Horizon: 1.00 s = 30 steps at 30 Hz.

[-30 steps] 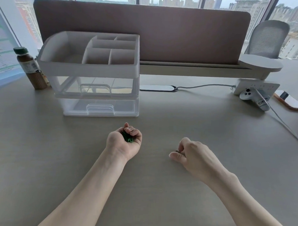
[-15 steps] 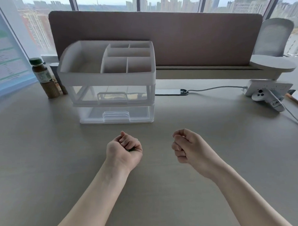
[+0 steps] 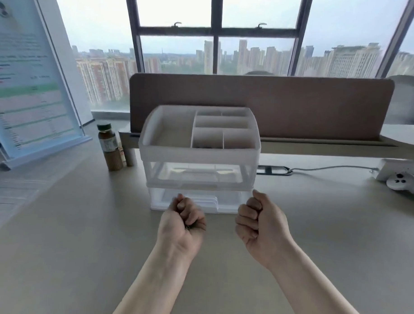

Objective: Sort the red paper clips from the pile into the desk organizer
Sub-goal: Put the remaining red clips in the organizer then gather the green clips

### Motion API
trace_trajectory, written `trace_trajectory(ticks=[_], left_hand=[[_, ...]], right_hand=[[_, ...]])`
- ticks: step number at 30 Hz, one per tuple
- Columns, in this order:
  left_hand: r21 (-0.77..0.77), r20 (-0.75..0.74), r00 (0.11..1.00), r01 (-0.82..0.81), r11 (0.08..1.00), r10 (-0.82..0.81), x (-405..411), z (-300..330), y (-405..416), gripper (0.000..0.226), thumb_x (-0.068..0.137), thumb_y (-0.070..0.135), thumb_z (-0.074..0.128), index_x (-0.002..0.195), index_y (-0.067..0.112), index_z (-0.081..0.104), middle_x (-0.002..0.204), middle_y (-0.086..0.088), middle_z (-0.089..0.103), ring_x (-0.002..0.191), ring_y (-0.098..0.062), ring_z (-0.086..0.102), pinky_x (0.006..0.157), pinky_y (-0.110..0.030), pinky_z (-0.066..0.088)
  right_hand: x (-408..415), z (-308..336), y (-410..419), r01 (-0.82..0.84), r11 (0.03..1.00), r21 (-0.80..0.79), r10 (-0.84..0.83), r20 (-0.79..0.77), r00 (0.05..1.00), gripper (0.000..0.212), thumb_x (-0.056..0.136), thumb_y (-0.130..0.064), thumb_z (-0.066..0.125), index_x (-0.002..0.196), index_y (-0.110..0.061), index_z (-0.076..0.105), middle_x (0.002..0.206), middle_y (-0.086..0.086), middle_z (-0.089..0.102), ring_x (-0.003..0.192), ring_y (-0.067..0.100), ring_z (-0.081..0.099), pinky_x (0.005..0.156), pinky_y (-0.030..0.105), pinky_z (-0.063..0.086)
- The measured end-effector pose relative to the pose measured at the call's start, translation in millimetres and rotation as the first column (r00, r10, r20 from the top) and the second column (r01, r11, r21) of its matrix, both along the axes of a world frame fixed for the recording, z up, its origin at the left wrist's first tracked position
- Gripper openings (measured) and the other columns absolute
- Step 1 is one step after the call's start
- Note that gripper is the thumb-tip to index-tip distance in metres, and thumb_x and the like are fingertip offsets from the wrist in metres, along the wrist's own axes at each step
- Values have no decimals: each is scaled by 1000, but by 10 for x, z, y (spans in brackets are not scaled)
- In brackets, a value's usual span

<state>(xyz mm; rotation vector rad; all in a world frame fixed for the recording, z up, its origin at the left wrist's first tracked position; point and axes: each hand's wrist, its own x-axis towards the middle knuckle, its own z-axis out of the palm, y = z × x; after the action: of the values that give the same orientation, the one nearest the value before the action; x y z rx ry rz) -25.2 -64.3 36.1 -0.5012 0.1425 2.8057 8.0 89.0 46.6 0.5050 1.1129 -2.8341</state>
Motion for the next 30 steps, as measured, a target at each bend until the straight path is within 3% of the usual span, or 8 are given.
trace_trajectory(ticks=[4,9,14,21,24,27,29,30], left_hand=[[-56,-120,991,50,997,-57,-221,421,-210,24,77,12,46,55,19,43,44,9,29,29,-7,25,27,-17,16],[-204,-243,970,-71,976,20,-840,1108,-436,44,102,27,36,61,17,47,45,7,33,31,-7,23,28,-16,17],[-404,-243,968,-154,901,57,-1498,1450,-534,39,105,24,31,73,13,53,46,3,43,34,-7,30,34,-14,20],[-720,-244,967,-128,682,-77,-1872,1490,-547,25,98,3,36,96,13,59,79,-3,67,68,-14,60,57,-23,43],[-798,-270,956,-156,582,-115,-1943,1486,-561,18,97,18,46,107,10,59,91,-5,74,83,-18,68,68,-27,48],[-763,-358,930,-240,600,-84,-2023,1502,-601,44,97,36,47,128,5,53,114,-13,68,95,-23,72,84,-37,52],[-790,-351,922,-197,581,-165,-2027,1517,-640,60,96,49,38,132,3,51,122,-16,65,120,-26,59,113,-47,29],[-801,-342,916,-167,575,-209,-2009,1533,-661,67,96,54,32,133,2,51,126,-17,64,131,-28,48,117,-49,14]], right_hand=[[-276,472,-275,-67,997,40,73,-168,983,44,98,-30,43,56,-23,32,49,-5,20,37,9,16,31,21,11],[-896,1130,-584,-124,992,14,122,-338,933,44,104,-33,37,62,-19,42,48,-6,27,36,6,20,32,19,14],[-1437,1443,-672,-74,995,-62,50,-322,946,43,106,-29,34,66,-18,46,48,-6,31,36,7,21,32,18,14],[-1780,1500,-552,-7,994,-108,-26,-306,952,42,105,-31,35,67,-19,47,46,-7,30,34,7,20,31,18,16],[-1830,1464,-515,14,995,-97,-42,-301,953,42,105,-33,35,66,-18,47,48,-6,29,36,7,19,32,19,16],[-1847,1429,-520,23,996,-82,-47,-301,953,40,104,-30,36,67,-17,46,48,-5,30,37,8,20,34,19,16],[-1857,1420,-546,26,997,-77,-47,-295,954,38,103,-29,37,68,-17,45,47,-5,31,37,9,21,35,19,15],[-1865,1419,-564,27,997,-71,-47,-289,956,37,103,-28,38,68,-17,45,47,-4,31,37,9,21,36,19,15]])
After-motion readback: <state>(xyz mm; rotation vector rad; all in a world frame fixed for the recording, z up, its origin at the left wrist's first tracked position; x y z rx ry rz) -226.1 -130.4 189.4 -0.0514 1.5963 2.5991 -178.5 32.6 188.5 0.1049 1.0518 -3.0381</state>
